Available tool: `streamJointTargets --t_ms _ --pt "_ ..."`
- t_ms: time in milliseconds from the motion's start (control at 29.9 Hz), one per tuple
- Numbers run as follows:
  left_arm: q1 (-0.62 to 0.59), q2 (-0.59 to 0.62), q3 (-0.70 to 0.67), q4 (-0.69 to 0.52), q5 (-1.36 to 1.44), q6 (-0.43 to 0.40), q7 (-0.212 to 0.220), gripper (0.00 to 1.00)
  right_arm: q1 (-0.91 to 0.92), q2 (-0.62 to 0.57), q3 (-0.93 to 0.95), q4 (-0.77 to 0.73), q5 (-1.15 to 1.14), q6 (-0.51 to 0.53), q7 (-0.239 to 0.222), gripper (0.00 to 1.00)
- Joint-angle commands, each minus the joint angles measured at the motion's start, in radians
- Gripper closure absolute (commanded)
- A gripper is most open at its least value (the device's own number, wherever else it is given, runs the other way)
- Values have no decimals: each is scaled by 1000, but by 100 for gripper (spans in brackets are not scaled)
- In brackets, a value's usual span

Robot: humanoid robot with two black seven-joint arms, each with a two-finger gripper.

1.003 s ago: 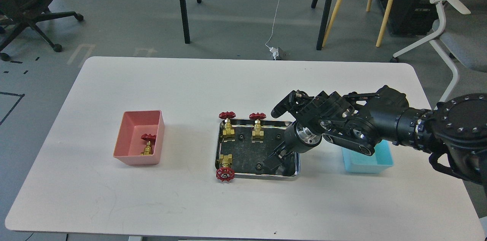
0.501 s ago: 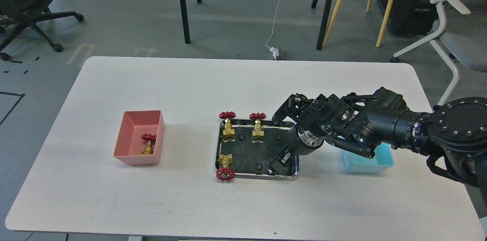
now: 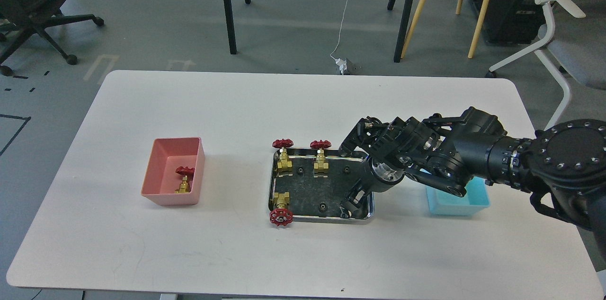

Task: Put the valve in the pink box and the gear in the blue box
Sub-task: 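Close the right gripper on the dark gear, then lift the gear and carry it over the blue box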

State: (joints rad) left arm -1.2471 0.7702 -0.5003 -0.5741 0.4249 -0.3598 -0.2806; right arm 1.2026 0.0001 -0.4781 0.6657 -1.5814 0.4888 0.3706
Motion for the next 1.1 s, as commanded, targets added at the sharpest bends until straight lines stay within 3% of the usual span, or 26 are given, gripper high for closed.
streamJointTargets --t_ms 0,167,802,1070 --pt "0 0 -1 2 0 -1 0 1 2 0 -4 -5 0 0 1 46" --pt "0 0 -1 2 0 -2 0 1 8 0 -4 -6 0 0 -1 50" --pt "0 4 0 2 0 -4 0 1 23 0 -2 -6 0 0 -1 89" --pt "0 1 0 8 0 -4 -3 1 89 0 78 -84 14 0 4 90"
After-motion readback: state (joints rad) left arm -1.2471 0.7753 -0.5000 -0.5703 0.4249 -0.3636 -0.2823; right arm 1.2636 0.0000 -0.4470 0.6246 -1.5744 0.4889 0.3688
